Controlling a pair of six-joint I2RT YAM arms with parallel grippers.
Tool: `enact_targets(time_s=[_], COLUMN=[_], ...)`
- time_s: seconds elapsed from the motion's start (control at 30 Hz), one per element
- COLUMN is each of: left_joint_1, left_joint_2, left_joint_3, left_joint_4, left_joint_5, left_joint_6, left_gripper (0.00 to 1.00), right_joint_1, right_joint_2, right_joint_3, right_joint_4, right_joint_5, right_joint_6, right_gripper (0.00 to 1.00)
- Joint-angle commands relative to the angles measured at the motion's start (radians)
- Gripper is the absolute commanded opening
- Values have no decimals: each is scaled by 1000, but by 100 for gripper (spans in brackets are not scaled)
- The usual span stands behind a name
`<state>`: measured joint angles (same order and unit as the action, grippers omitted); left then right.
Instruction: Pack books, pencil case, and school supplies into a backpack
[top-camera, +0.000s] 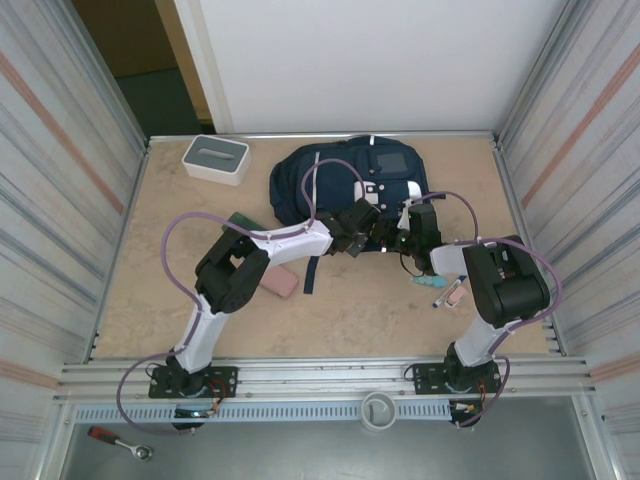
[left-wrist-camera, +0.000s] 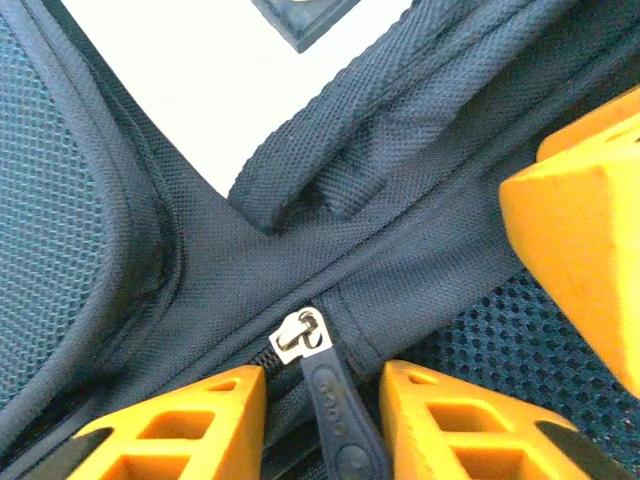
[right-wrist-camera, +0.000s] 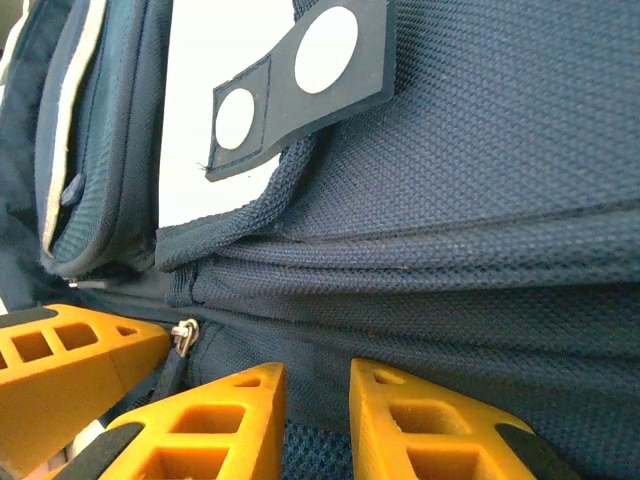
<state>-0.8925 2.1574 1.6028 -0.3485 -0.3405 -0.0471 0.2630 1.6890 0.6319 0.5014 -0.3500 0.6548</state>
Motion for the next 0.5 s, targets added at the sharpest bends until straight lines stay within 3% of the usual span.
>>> enact_targets(time_s=[0.0,0.27,0.47], left_joint_1=[6,15,65], left_joint_2=[1,-18,-85], left_joint_3=[32,21,-43], left_joint_4=[-22,-24,45], left_joint_5=[-8,32,212], left_joint_6=[20,8,-21], left_gripper=[29,21,18], right_joint_1=[-11,-11,-13], right_joint_2=[45,50,51], right_joint_3=[-44,-42,-41], right_joint_4=[-135,-135,-136], right_joint_5=[14,14,14], right_joint_6=[18,17,17], right_gripper=[24,24,24])
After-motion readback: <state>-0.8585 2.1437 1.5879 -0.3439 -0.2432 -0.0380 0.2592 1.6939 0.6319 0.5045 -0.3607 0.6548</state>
